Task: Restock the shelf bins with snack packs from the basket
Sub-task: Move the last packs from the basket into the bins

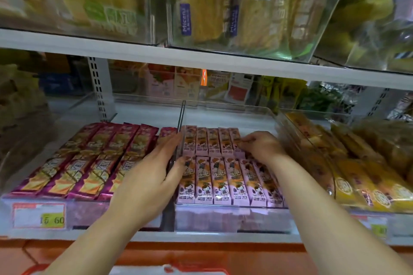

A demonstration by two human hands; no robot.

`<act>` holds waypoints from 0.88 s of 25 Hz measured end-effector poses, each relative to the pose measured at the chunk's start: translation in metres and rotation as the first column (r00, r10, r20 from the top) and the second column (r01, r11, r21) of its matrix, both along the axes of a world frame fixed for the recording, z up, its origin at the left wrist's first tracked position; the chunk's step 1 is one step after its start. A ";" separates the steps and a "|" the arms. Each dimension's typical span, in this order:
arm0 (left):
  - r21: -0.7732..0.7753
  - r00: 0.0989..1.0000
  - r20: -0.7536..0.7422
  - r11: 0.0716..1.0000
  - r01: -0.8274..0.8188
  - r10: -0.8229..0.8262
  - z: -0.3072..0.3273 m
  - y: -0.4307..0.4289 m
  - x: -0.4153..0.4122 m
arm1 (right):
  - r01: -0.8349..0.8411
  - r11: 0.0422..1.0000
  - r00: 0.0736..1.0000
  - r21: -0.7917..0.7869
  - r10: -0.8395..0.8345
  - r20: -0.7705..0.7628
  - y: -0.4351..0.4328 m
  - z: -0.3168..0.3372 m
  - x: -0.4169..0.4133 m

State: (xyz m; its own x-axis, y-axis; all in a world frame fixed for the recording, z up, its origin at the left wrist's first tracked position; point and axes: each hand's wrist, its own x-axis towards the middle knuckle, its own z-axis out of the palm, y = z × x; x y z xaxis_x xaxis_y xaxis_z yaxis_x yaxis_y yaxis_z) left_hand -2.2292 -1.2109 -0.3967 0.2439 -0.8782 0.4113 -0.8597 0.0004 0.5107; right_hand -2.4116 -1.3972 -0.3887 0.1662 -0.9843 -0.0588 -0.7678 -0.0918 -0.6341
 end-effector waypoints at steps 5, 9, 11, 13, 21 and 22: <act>-0.007 0.999 -0.047 1.000 0.025 -0.025 0.000 -0.004 0.003 | 0.044 0.992 0.998 -0.115 -0.037 0.057 0.013 0.007 0.002; -0.272 0.980 -0.193 0.962 -0.011 -0.044 0.002 0.041 0.016 | 0.110 0.869 0.915 -0.483 0.101 0.390 0.078 0.044 0.013; -0.401 0.979 -0.202 0.908 -0.122 0.043 -0.026 0.086 0.028 | -0.059 0.799 0.820 -0.599 0.381 0.427 0.138 0.035 0.016; -0.334 0.942 -0.290 0.904 -0.265 0.169 -0.079 0.136 0.042 | -0.312 0.739 0.747 -0.597 0.579 0.327 0.199 -0.007 0.021; 0.767 0.785 -0.289 0.624 -0.154 0.548 -0.291 0.227 0.058 | -0.371 0.801 0.928 0.470 0.328 0.175 0.277 -0.231 0.042; 0.834 0.816 -0.238 0.541 -0.105 0.526 -0.304 0.230 0.055 | -0.293 0.785 0.956 0.546 0.255 0.146 0.279 -0.249 0.040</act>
